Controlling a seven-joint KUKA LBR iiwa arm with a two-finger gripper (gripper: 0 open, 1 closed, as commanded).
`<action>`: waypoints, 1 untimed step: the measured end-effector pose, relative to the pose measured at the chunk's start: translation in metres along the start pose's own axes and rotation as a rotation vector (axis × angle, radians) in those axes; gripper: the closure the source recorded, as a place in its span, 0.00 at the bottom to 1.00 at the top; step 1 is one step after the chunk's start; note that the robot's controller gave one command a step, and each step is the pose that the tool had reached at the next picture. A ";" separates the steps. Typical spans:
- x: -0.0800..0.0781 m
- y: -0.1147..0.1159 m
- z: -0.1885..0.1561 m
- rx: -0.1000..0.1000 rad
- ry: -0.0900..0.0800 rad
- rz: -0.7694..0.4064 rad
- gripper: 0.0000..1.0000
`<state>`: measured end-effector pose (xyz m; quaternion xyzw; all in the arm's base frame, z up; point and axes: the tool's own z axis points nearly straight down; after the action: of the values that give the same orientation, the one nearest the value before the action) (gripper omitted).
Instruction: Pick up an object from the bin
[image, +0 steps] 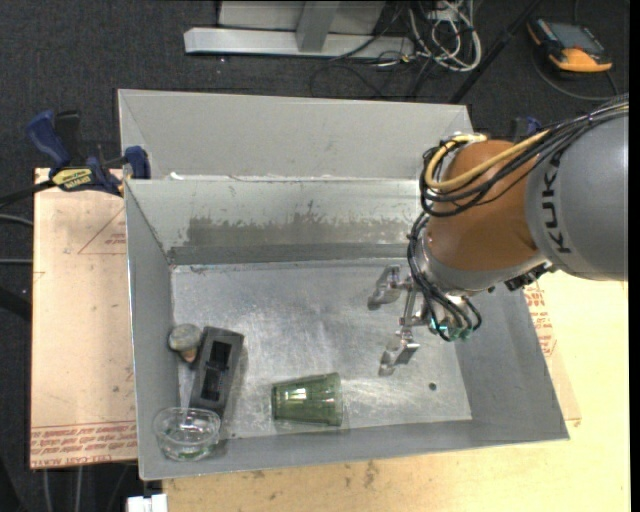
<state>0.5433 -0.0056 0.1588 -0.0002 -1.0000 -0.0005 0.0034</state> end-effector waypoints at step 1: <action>-0.002 0.000 -0.004 0.000 -0.007 0.000 0.00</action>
Offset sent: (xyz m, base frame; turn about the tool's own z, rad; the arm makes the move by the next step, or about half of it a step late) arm -0.0436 0.0582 -0.0398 -0.0551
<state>0.5451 -0.0056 0.1623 -0.0002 -1.0000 -0.0005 -0.0001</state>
